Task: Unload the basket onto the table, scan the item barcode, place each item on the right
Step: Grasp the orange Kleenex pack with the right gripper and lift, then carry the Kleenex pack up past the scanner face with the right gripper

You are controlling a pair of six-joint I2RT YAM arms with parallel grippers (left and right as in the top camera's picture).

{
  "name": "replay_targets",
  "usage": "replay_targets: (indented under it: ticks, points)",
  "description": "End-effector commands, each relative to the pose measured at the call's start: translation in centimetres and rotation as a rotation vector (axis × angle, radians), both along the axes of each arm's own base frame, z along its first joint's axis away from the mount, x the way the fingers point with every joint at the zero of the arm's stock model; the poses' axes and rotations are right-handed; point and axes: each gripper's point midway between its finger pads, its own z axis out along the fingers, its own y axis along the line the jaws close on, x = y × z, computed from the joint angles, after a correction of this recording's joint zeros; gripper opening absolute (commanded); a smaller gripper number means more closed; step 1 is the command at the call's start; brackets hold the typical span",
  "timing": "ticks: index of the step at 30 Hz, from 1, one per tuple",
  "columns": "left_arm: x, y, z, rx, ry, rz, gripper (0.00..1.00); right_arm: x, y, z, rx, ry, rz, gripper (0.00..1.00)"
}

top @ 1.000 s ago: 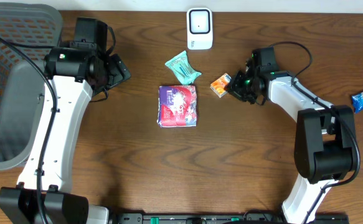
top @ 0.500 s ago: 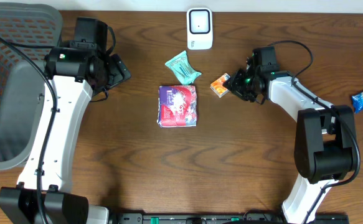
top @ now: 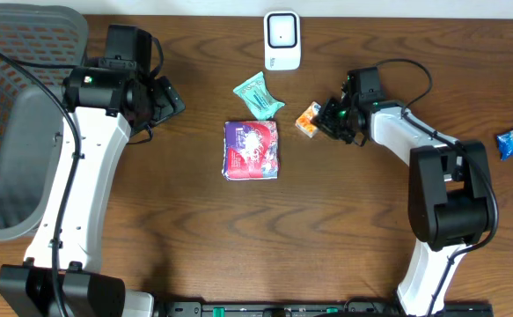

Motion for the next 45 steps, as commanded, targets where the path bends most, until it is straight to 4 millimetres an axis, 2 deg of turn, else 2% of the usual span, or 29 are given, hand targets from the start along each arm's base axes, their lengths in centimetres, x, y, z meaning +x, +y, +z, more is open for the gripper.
replay_targets:
  ticks: [1,4,9,13,17,20,24,31,33,37,39,41,43,45]
  points:
    - [-0.1,0.3,0.1,0.009,-0.001,0.015,0.98,-1.6,-0.3,-2.5,-0.04,0.066,0.034,0.01]
    - [-0.1,0.3,0.1,0.009,-0.001,0.015,0.98,-1.8,0.5,-1.3,0.022,0.026,0.129,0.01]
    - [-0.1,0.3,0.1,0.009,-0.001,0.015,0.98,-2.3,2.7,2.2,0.202,-0.142,0.402,0.01]
    - [-0.1,0.3,0.1,0.009,0.0,0.016,0.98,-4.3,4.5,6.5,0.459,-0.344,0.656,0.01]
    - [-0.1,0.3,0.1,0.009,-0.001,0.016,0.98,-5.7,4.3,11.3,0.716,-0.536,0.768,0.01]
    - [-0.1,0.3,0.1,0.009,-0.001,0.016,0.98,-6.4,3.9,13.5,0.834,-0.615,0.796,0.01]
    - [-0.1,0.3,0.1,0.009,-0.001,0.016,0.98,-6.7,4.4,13.4,0.84,-0.604,0.806,0.01]
    - [-0.1,0.3,0.1,0.009,0.0,0.015,0.98,-8.4,7.3,13.4,0.854,-0.618,0.9,0.01]
    - [-0.1,0.3,0.1,0.009,-0.001,0.015,0.98,-8.4,7.9,13.0,0.836,-0.587,0.901,0.01]
    - [-0.1,0.3,0.1,0.009,-0.001,0.016,0.98,-4.9,7.8,8.3,0.531,-0.322,0.677,0.01]
    - [-0.1,0.3,0.1,0.009,-0.001,0.016,0.98,-3.0,7.2,7.6,0.381,-0.303,0.59,0.01]
    - [-0.1,0.3,0.1,0.009,-0.001,0.015,0.98,-0.7,6.3,8.4,0.245,-0.315,0.492,0.01]
    - [-0.1,0.3,0.1,0.009,-0.001,0.015,0.98,1.7,4.9,10.2,0.097,-0.355,0.402,0.01]
    - [-0.1,0.3,0.1,0.009,-0.001,0.016,0.98,4.3,2.8,12.1,-0.112,-0.394,0.304,0.01]
